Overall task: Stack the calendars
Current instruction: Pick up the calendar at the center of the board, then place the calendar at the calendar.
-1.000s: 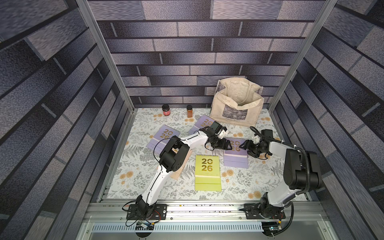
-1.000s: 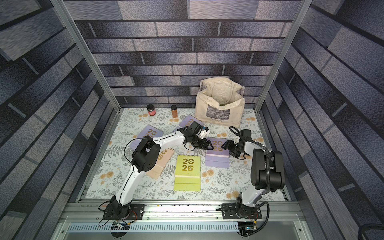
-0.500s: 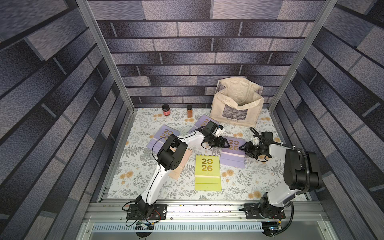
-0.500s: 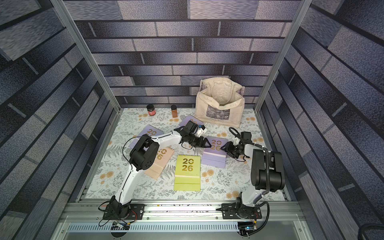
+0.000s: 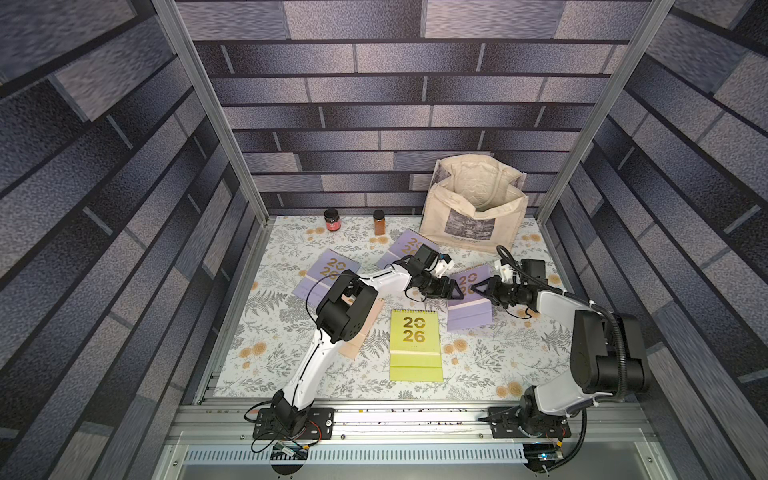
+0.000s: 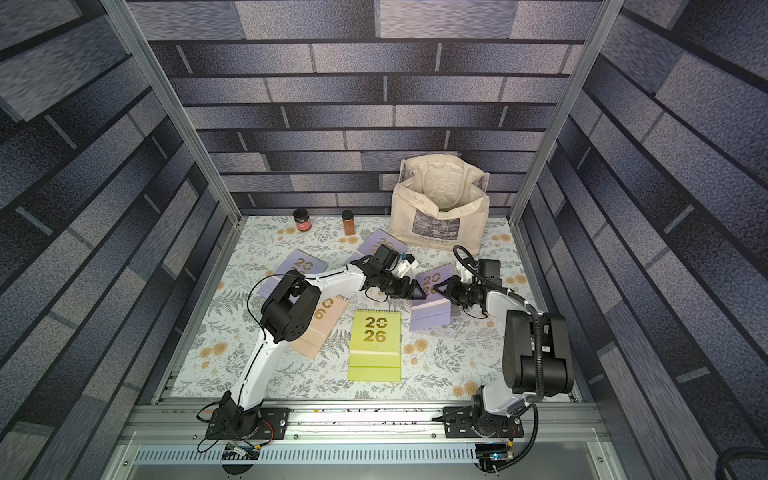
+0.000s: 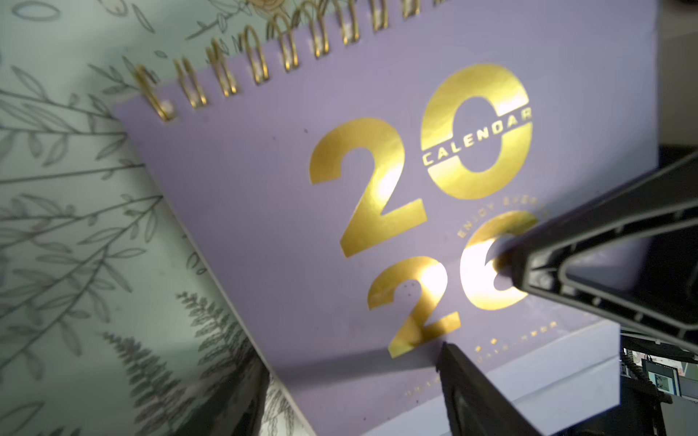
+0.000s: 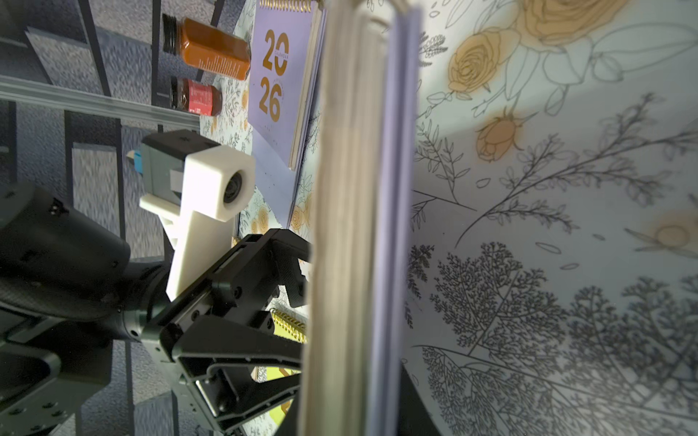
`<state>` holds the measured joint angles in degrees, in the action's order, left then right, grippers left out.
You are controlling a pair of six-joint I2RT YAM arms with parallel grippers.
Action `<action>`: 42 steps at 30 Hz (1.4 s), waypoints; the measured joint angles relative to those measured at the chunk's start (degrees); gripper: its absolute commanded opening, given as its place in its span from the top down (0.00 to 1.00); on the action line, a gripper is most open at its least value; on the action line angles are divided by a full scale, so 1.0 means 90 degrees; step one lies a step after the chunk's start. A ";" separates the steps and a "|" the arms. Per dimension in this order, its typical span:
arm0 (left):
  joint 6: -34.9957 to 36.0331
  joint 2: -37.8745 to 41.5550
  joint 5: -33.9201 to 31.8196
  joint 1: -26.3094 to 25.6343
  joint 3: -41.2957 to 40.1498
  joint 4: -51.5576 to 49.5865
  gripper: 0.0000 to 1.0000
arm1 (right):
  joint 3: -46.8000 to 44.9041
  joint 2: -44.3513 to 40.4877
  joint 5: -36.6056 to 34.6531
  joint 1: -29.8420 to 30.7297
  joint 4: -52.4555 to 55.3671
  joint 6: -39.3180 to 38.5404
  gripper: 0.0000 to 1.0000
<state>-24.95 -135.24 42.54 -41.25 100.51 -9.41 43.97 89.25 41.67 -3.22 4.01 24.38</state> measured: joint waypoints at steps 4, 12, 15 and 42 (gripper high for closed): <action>-0.0007 0.0007 0.0061 0.0024 -0.0058 0.0109 0.24 | 0.0000 -0.0012 -0.0100 -0.0015 0.0053 0.0005 1.00; -0.0053 0.0136 0.0063 0.0146 -0.0104 0.0153 0.04 | 0.0000 -0.0389 -0.0143 0.0002 0.0391 -0.0044 1.00; 0.0039 0.0381 0.0002 0.0270 -0.0262 0.0063 0.00 | 0.0046 -0.0707 -0.0146 0.0002 0.0646 -0.0070 1.00; 0.0512 0.6108 -0.1702 0.1263 -0.5911 0.0998 0.00 | -0.1297 -0.2334 -0.0952 0.3152 -0.0459 0.1406 1.00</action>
<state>-20.34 -80.27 27.22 -29.89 47.31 -0.43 32.29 68.25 33.10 25.15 -0.12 37.04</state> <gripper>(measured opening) 0.999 0.135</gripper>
